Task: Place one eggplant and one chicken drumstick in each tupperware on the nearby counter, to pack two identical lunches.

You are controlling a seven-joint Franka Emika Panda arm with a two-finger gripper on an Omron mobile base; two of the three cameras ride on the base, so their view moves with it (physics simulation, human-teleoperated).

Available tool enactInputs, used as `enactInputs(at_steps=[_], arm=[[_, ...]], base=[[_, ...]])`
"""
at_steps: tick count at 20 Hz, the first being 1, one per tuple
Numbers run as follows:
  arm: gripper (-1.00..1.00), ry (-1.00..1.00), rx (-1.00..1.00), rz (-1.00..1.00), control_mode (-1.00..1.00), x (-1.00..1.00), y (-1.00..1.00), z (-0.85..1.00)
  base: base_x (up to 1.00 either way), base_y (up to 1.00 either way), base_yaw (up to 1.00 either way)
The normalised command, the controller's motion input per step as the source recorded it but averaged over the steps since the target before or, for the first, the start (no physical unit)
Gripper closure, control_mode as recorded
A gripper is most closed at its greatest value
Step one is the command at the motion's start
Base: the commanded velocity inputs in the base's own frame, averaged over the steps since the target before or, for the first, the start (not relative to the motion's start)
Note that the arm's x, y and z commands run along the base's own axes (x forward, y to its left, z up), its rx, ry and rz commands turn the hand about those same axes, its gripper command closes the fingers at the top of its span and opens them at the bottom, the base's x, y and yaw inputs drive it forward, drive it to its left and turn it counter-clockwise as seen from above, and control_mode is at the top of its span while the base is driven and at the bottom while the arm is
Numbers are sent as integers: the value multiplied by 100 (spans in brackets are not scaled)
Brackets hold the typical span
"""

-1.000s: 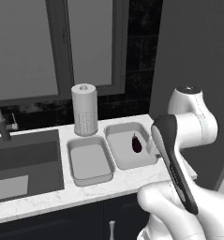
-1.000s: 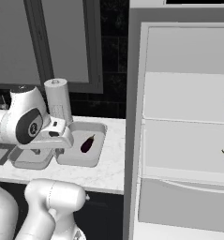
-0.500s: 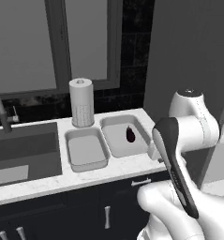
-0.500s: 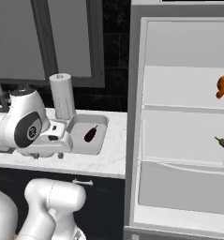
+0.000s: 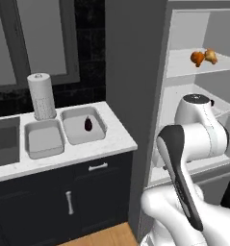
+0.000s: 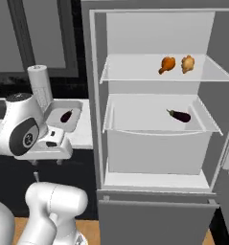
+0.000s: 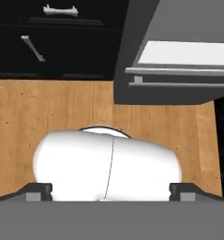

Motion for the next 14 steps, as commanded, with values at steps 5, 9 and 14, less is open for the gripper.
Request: enactInputs(at_steps=[5, 9, 14], arm=[[-100, 0, 0, 0, 100, 0, 0, 0], [-100, 0, 0, 0, 100, 0, 0, 0], [-100, 0, 0, 0, 100, 0, 0, 0]], base=[[12, -100, -11], [29, -99, -1], [35, -64, 4]])
